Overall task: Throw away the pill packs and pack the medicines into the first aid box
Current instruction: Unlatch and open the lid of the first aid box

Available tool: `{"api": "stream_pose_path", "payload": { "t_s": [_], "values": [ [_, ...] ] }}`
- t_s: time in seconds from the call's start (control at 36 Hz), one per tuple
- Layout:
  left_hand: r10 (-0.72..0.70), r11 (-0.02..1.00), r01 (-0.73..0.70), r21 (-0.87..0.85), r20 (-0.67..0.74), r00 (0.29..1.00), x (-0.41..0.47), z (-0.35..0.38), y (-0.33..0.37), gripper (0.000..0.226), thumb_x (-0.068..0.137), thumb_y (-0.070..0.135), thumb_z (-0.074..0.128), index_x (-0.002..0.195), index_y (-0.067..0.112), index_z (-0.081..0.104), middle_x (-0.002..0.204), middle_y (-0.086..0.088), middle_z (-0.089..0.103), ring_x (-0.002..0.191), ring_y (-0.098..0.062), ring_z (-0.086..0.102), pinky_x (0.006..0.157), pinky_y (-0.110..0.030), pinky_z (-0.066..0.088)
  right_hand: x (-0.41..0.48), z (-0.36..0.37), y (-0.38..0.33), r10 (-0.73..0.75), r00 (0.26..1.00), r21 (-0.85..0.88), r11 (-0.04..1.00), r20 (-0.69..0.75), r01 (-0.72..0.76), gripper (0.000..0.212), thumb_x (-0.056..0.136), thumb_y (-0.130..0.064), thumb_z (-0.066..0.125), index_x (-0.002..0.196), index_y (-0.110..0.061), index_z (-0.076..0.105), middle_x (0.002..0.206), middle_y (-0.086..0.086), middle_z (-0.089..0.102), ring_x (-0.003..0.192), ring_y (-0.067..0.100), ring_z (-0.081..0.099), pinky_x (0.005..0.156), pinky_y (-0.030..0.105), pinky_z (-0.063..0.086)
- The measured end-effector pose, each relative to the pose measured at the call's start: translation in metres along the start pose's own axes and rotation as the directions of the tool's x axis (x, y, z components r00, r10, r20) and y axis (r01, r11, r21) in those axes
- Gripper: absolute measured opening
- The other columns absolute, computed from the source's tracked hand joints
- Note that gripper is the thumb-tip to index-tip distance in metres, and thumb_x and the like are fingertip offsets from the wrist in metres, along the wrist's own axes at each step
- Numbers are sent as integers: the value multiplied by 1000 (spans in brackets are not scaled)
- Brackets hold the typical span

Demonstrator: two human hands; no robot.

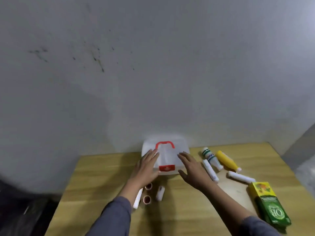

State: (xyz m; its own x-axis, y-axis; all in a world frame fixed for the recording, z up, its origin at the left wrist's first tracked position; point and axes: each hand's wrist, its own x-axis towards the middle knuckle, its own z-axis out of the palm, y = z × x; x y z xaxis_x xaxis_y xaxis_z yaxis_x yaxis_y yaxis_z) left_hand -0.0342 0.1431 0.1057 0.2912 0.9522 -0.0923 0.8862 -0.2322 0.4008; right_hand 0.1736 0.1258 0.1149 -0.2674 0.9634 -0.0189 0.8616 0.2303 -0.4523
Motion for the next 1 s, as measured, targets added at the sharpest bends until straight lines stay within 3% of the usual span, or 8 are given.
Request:
{"api": "stream_pose_path", "payload": {
  "t_s": [0.06, 0.14, 0.19, 0.36, 0.53, 0.72, 0.83, 1.0],
  "values": [
    [15, 999, -15, 32, -1, 1000, -1, 3, -14, 73, 89, 29, 56, 148, 19, 14, 157, 9, -2, 144, -9, -7, 118, -42, 11, 10, 11, -6, -65, 997, -64, 996, 39, 68, 64, 91, -30, 52, 146, -22, 18, 157, -1, 17, 143, 16, 18, 113, 33, 29],
    [33, 999, -33, 43, -1, 999, 3, 10, -31, 79, 88, 28, 58, 149, 22, 7, 149, 17, -14, 137, -3, -17, 116, -35, 5, 24, 27, -6, -145, 987, -162, 975, 73, 155, 68, 92, -29, 50, 147, -20, 13, 158, 1, 11, 146, 19, 8, 115, 30, 3],
    [48, 998, -48, 38, -8, 999, 5, 14, -39, 83, 87, 28, 60, 149, 22, 5, 147, 17, -15, 136, -2, -18, 115, -30, 3, 32, 37, -1, -198, 979, -239, 949, 48, 204, 73, 87, -29, 58, 146, -16, 17, 156, 5, 18, 145, 23, 16, 112, 34, -1],
    [83, 997, -82, 6, -108, 991, 7, 22, -44, 78, 85, 24, 63, 148, 19, 17, 154, 12, 6, 142, -6, -4, 112, -19, 0, 43, 56, 4, -219, 975, -466, 865, -22, 184, 88, 56, -25, 83, 134, -9, 44, 136, 10, 54, 127, 25, 50, 105, 43, 30],
    [67, 997, -74, -27, -196, 978, 8, 21, -43, 68, 87, 20, 62, 146, 20, 27, 155, 6, 20, 144, -12, 10, 108, -15, 2, 46, 65, -3, -204, 974, -466, 874, -98, 136, 77, 59, -9, 78, 130, -8, 48, 130, 10, 59, 122, 26, 54, 104, 44, 34],
    [75, 995, -86, -41, -215, 974, 6, 19, -43, 65, 86, 16, 64, 143, 19, 33, 153, 4, 28, 143, -14, 16, 109, -17, 9, 28, 58, 7, -278, 960, -377, 893, -30, 247, 80, 62, -23, 79, 134, -12, 44, 138, 8, 53, 127, 24, 49, 106, 41, 27],
    [60, 993, -81, -82, -227, 972, 6, 21, -43, 65, 86, 15, 64, 143, 19, 33, 153, 5, 28, 143, -13, 15, 109, -17, 9, 16, 57, 9, -329, 941, -307, 906, -82, 290, 63, 72, -25, 76, 129, -16, 51, 135, 6, 55, 125, 22, 52, 103, 36, 32],
    [36, 985, -71, -160, -211, 977, 7, 24, -45, 68, 85, 15, 65, 144, 21, 31, 154, 6, 24, 143, -11, 12, 114, -24, 12, 15, 53, 0, -371, 908, -225, 918, -193, 327, 30, 80, -19, 69, 110, -15, 67, 124, 6, 64, 116, 21, 59, 86, 32, 54]
  ]
}}
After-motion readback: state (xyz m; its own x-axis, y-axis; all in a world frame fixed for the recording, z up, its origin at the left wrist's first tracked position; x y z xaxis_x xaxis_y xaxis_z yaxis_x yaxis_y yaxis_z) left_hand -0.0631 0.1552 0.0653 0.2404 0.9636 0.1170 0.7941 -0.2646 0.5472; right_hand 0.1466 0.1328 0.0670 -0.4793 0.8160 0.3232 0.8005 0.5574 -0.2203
